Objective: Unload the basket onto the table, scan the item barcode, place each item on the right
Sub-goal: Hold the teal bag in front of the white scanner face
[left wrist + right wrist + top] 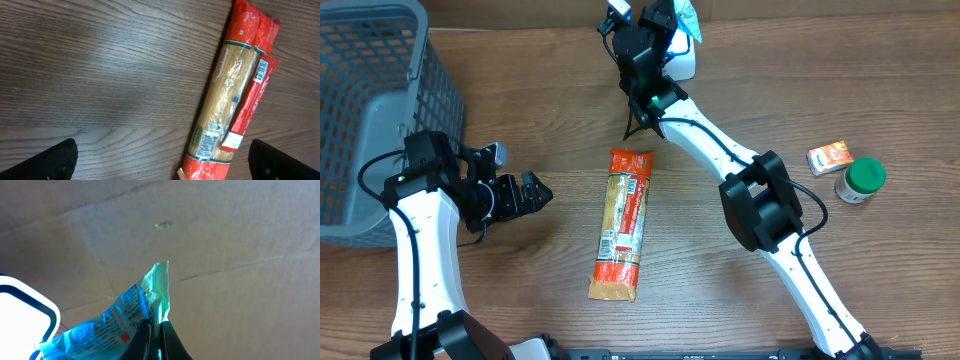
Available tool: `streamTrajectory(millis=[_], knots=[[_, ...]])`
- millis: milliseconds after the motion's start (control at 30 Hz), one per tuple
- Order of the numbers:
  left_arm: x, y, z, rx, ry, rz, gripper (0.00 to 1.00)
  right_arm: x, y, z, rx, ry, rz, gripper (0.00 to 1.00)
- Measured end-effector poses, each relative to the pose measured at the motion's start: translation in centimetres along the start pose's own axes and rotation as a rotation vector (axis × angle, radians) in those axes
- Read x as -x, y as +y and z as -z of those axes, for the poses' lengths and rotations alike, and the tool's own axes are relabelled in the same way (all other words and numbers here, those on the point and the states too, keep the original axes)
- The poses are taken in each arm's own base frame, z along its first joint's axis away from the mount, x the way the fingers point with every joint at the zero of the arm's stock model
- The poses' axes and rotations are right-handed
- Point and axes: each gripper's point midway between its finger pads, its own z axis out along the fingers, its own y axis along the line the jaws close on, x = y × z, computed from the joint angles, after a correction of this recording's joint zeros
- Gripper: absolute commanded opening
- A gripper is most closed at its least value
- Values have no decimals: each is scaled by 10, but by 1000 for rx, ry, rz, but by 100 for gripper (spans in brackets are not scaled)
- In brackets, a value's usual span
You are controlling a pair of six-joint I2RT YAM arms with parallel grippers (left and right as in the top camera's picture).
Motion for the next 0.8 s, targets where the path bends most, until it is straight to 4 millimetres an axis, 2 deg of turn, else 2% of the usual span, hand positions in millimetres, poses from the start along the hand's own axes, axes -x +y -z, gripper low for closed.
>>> streamTrajectory(millis=[333, 533, 800], knots=[[0, 0, 0, 0, 0, 0, 100, -4, 26, -3, 13, 1, 165, 4], [0, 0, 0, 0, 0, 0, 99, 2, 22, -3, -25, -30, 161, 4], [0, 0, 0, 0, 0, 0, 100, -1, 24, -9, -17, -40, 201, 4]])
